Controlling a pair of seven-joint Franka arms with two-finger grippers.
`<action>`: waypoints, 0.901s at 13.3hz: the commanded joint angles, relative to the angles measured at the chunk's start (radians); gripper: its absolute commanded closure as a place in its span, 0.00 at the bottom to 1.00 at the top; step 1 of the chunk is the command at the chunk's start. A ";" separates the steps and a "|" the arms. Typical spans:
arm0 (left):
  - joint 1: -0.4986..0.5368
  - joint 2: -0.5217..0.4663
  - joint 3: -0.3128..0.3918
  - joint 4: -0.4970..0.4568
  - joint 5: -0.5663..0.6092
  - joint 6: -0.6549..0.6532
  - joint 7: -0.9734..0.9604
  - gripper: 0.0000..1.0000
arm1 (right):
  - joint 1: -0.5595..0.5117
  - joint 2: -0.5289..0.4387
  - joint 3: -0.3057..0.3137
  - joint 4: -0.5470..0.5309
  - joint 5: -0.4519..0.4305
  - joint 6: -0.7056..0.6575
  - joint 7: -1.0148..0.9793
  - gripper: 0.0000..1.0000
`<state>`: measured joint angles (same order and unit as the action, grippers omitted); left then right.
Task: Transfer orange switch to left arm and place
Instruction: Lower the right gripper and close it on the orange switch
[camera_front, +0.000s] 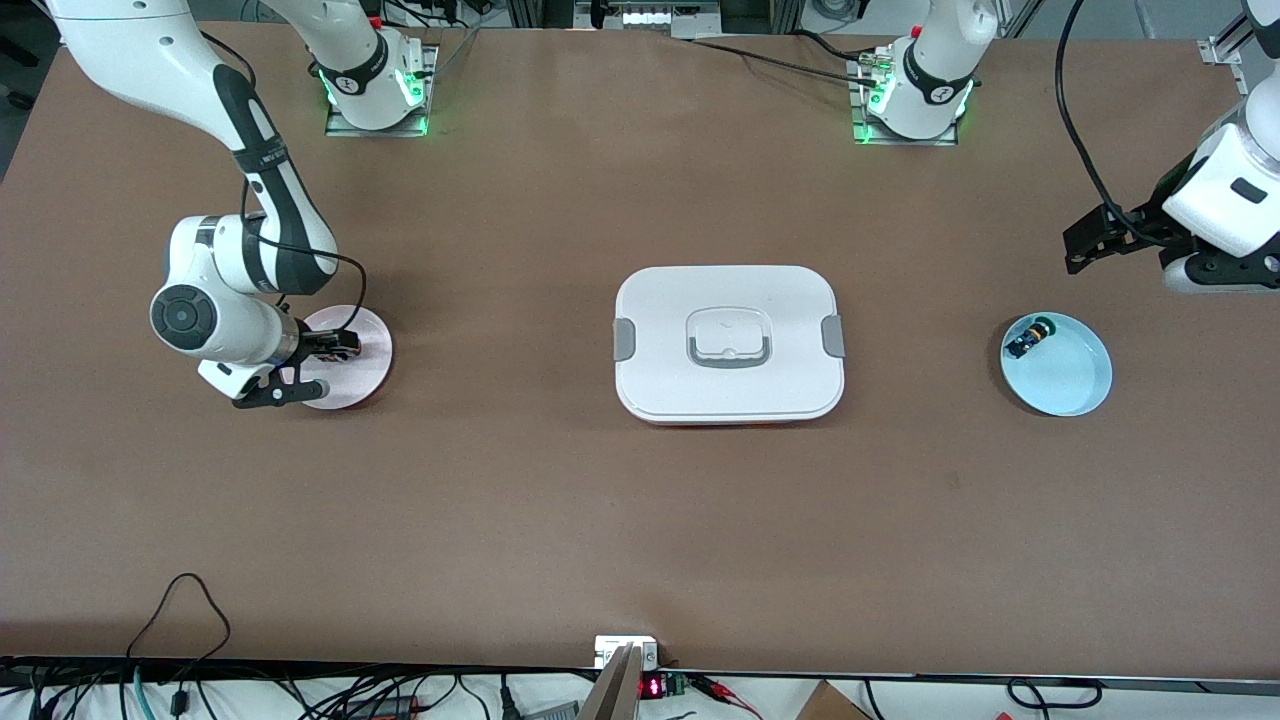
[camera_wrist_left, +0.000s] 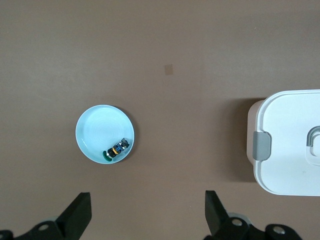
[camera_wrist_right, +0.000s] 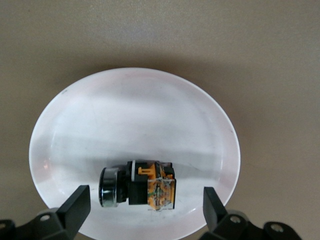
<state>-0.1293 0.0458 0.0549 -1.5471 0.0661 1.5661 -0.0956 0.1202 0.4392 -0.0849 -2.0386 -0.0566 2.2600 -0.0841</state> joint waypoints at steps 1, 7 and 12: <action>0.007 0.013 -0.001 0.030 -0.006 -0.017 0.008 0.00 | -0.002 0.003 0.008 -0.020 0.008 0.018 -0.055 0.00; 0.007 0.013 -0.001 0.031 -0.003 -0.017 0.008 0.00 | -0.002 0.019 0.008 -0.038 0.008 0.038 -0.118 0.00; 0.002 0.014 -0.009 0.050 -0.006 -0.018 0.002 0.00 | -0.002 0.029 0.008 -0.071 0.009 0.098 -0.118 0.00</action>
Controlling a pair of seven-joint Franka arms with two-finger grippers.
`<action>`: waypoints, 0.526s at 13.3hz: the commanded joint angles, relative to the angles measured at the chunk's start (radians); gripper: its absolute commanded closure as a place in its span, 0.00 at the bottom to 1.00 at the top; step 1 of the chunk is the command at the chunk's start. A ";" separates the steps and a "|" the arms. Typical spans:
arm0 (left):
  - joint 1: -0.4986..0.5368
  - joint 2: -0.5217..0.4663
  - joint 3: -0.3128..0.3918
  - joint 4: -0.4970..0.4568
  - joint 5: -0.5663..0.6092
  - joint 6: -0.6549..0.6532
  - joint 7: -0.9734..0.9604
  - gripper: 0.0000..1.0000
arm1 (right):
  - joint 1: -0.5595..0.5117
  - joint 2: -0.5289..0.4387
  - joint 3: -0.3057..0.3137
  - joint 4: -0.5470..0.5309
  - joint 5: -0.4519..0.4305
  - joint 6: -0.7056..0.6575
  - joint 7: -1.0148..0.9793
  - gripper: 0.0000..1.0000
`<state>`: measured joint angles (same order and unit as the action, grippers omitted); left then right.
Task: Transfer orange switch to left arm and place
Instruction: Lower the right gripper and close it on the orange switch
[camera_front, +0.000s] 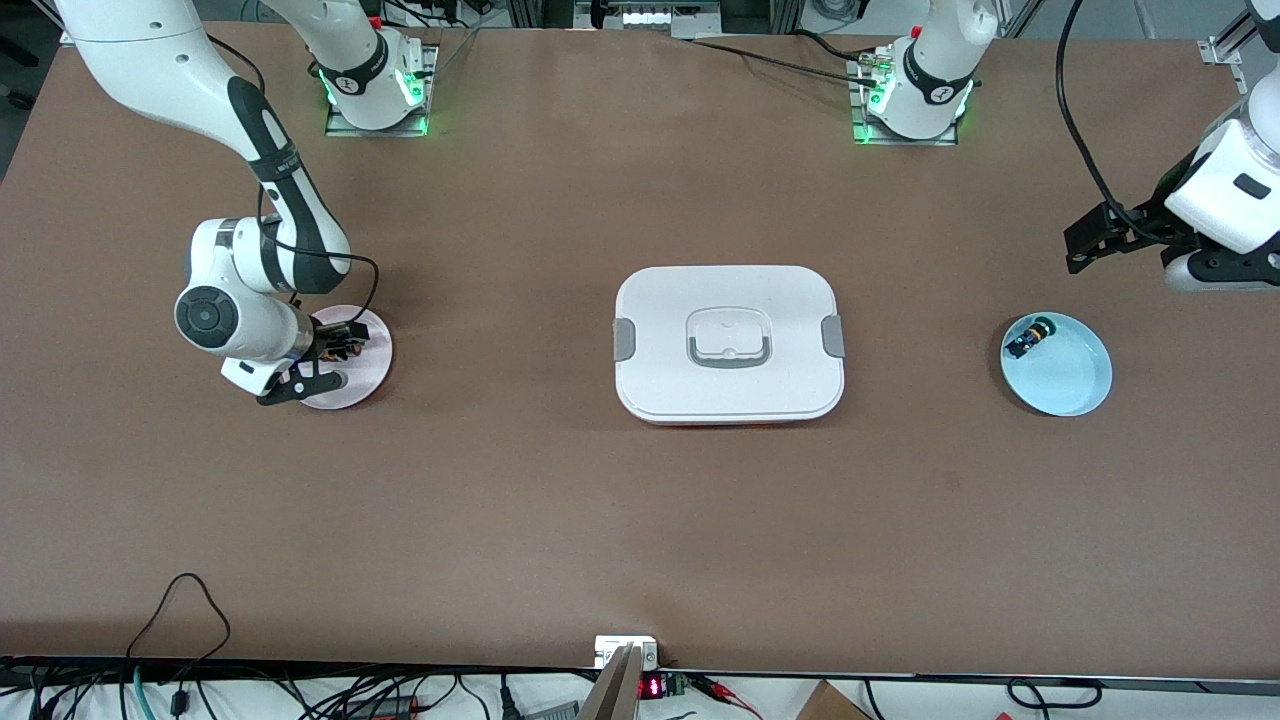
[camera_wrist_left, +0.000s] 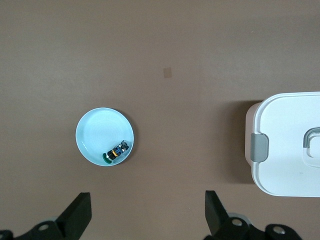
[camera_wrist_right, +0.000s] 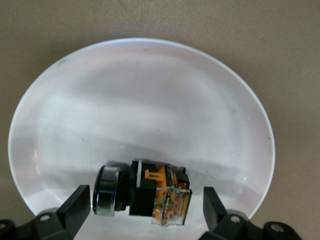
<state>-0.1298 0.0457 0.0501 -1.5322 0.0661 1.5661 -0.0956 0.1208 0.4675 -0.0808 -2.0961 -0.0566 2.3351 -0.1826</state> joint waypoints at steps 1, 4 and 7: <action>0.004 0.014 -0.004 0.033 -0.012 -0.021 0.002 0.00 | -0.003 0.002 0.004 -0.013 0.011 0.024 -0.018 0.00; 0.004 0.014 -0.004 0.035 -0.014 -0.020 -0.004 0.00 | 0.000 0.008 0.004 -0.012 0.053 0.023 -0.018 0.00; 0.007 0.014 -0.004 0.033 -0.014 -0.023 -0.004 0.00 | 0.000 0.011 0.004 -0.010 0.055 0.020 -0.017 0.01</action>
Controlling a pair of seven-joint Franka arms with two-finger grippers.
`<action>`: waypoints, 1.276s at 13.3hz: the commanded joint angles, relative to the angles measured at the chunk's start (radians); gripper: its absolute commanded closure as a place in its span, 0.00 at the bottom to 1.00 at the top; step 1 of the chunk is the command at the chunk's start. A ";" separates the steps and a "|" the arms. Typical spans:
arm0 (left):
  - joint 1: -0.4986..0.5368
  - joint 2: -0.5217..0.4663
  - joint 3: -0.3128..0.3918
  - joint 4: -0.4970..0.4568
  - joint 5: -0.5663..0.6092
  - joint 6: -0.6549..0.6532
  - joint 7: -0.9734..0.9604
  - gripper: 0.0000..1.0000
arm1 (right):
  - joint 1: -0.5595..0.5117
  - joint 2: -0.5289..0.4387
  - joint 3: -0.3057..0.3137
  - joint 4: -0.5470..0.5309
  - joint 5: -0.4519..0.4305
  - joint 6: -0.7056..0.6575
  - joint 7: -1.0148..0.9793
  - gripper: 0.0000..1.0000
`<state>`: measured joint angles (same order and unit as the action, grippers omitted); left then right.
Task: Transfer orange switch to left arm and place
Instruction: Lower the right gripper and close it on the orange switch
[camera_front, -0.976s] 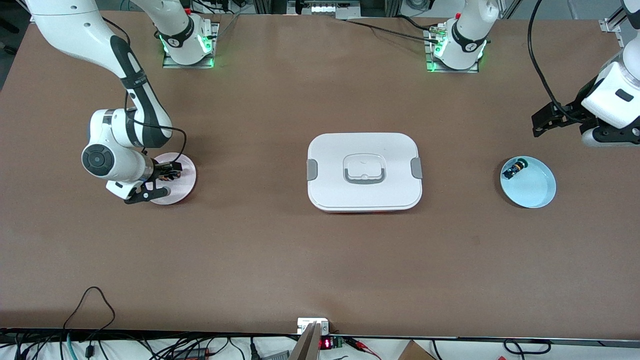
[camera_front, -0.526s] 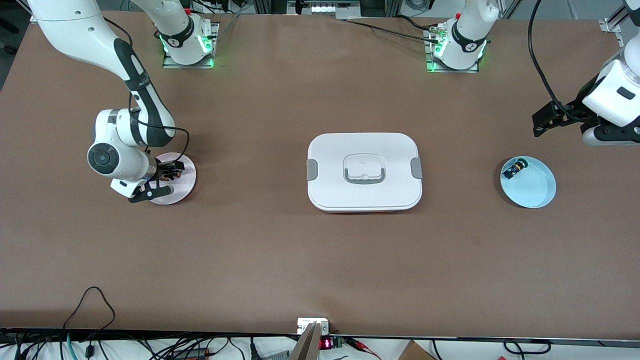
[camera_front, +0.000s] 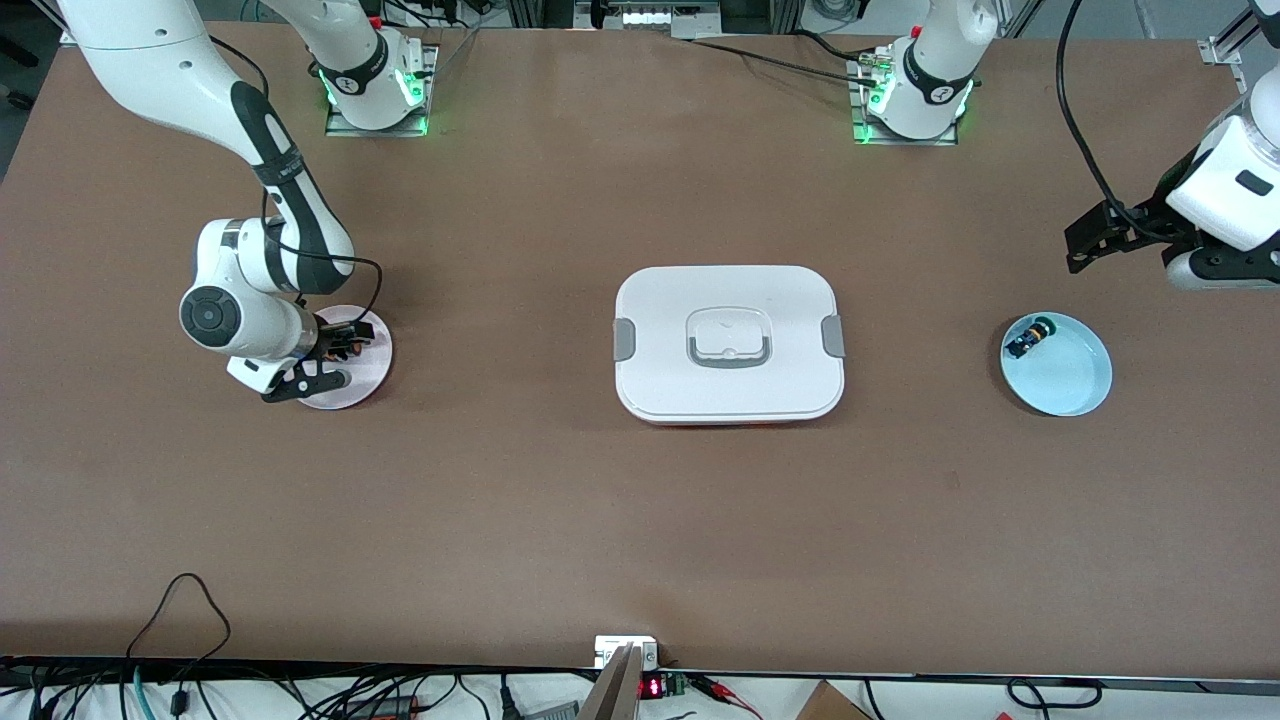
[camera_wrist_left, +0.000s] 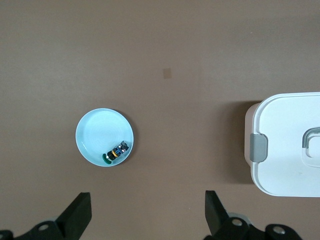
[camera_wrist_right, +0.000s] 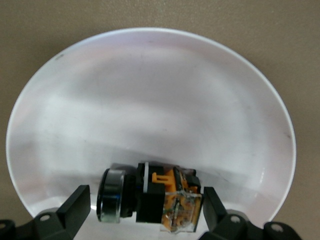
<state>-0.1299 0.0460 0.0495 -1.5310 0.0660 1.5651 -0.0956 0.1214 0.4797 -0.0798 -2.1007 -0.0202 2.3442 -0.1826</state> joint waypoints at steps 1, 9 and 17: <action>0.007 0.014 -0.002 0.032 -0.014 -0.022 -0.004 0.00 | 0.000 -0.003 0.003 -0.002 0.019 0.009 -0.017 0.02; 0.009 0.020 0.001 0.034 -0.009 -0.022 -0.001 0.00 | 0.000 -0.004 0.003 0.010 0.023 0.004 -0.015 0.07; 0.009 0.020 -0.003 0.034 -0.009 -0.022 -0.004 0.00 | 0.000 -0.003 0.005 0.010 0.022 0.003 -0.020 0.31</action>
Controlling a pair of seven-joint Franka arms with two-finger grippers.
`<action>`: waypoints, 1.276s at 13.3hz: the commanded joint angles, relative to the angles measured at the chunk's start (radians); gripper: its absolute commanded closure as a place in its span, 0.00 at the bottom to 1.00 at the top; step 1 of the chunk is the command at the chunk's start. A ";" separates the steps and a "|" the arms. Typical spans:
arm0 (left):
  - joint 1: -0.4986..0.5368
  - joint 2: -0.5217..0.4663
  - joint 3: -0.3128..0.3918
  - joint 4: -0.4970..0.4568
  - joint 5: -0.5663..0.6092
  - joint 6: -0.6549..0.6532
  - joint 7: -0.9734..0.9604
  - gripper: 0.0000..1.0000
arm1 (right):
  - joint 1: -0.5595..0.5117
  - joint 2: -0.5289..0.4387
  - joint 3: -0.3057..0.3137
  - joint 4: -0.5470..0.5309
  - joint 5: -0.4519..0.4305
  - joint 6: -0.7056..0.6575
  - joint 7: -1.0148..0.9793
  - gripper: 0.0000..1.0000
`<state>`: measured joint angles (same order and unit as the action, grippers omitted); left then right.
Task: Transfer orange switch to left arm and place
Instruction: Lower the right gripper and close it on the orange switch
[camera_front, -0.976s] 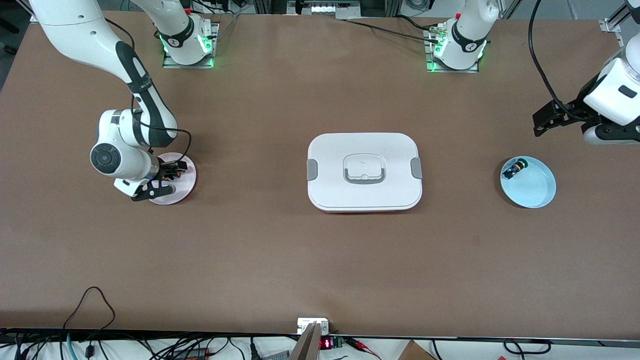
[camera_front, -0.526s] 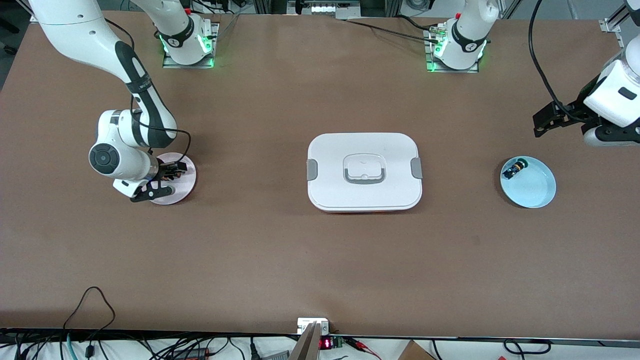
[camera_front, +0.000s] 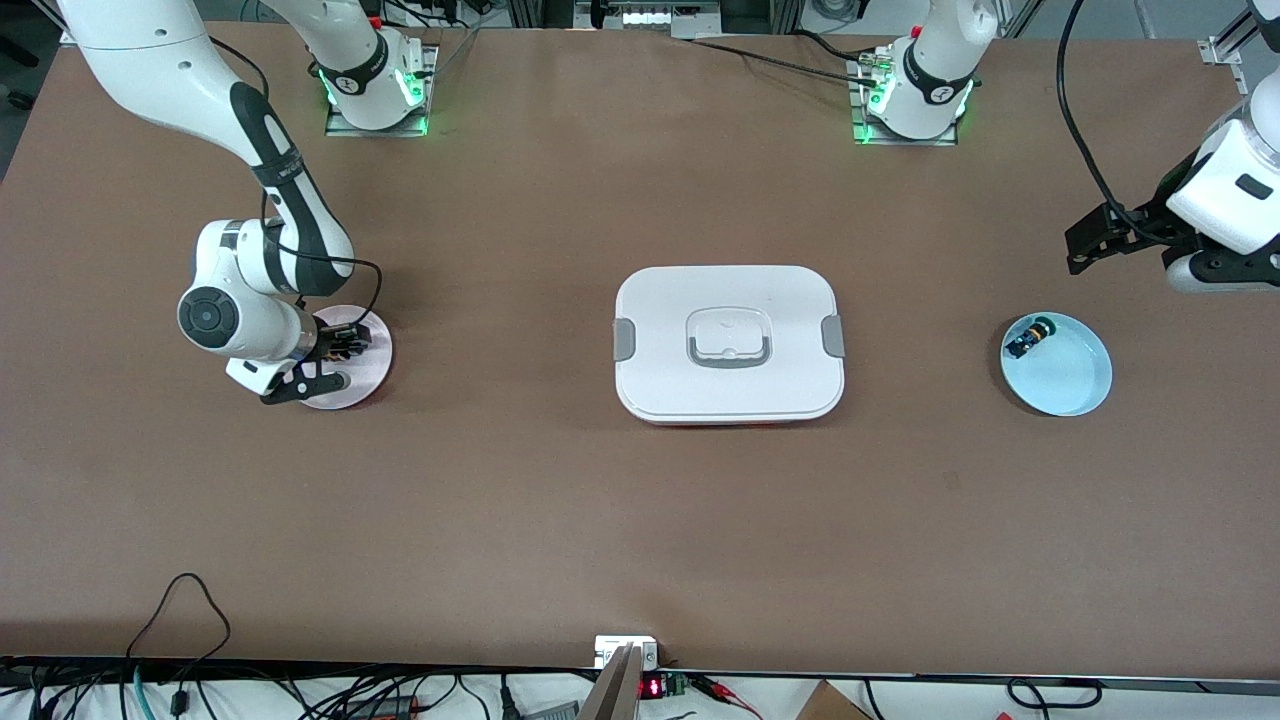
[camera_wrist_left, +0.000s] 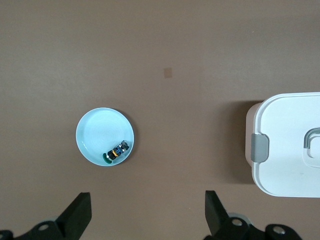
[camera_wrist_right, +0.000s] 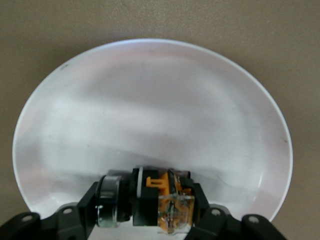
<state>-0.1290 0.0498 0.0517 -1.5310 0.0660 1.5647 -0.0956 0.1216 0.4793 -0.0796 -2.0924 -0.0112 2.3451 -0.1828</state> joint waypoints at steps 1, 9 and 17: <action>0.008 0.016 -0.006 0.034 -0.009 -0.023 -0.006 0.00 | 0.001 -0.002 0.004 0.003 0.013 0.002 -0.023 0.34; 0.003 0.016 -0.007 0.035 -0.002 -0.022 -0.001 0.00 | 0.000 -0.018 0.024 0.051 0.014 -0.021 -0.035 0.46; 0.006 0.024 -0.001 0.037 0.005 -0.020 0.004 0.00 | 0.000 -0.057 0.046 0.259 0.014 -0.265 -0.034 0.54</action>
<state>-0.1290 0.0508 0.0510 -1.5310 0.0661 1.5647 -0.0956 0.1248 0.4446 -0.0554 -1.8802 -0.0107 2.1465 -0.2014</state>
